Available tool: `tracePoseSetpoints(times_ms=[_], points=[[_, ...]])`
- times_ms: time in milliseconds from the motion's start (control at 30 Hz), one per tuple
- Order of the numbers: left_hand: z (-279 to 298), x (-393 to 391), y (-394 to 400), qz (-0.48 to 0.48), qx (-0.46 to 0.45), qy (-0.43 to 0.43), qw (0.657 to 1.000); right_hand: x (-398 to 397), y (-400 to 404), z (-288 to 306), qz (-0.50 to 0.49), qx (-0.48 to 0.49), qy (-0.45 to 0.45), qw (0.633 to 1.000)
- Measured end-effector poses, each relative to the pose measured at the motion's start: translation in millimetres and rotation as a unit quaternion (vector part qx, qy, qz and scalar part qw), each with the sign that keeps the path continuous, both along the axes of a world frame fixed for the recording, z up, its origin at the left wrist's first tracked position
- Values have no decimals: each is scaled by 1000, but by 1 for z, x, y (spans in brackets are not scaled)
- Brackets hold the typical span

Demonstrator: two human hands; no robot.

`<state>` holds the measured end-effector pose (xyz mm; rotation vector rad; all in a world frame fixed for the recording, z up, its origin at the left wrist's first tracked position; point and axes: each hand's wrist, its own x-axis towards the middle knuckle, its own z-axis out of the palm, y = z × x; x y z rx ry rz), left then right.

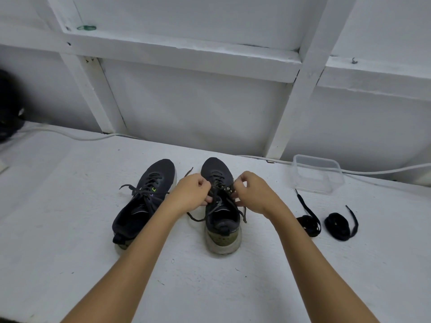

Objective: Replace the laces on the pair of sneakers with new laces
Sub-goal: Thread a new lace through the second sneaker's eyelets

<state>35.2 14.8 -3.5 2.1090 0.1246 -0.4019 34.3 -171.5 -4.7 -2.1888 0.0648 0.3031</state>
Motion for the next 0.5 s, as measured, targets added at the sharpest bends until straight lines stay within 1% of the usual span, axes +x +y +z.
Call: tracePoseSetpoints(times_ms=[67, 167, 267, 367, 433, 500], points=[[-1, -1, 0, 17, -7, -2, 1000, -4, -2, -4, -24, 46, 11, 999], [1, 0, -2, 6, -16, -29, 999, -2, -3, -3, -13, 55, 0, 998], [3, 4, -2, -35, 26, -63, 997, 2, -2, 4, 38, 15, -3, 999], [0, 8, -2, -39, 52, -62, 996, 6, 1, 6, 70, -31, -17, 997], [-3, 7, -2, -13, 21, -49, 998, 6, 1, 2, 48, -29, -9, 998], [-7, 3, -3, 32, -28, -39, 998, 5, 2, -2, 16, -5, 9, 1000]])
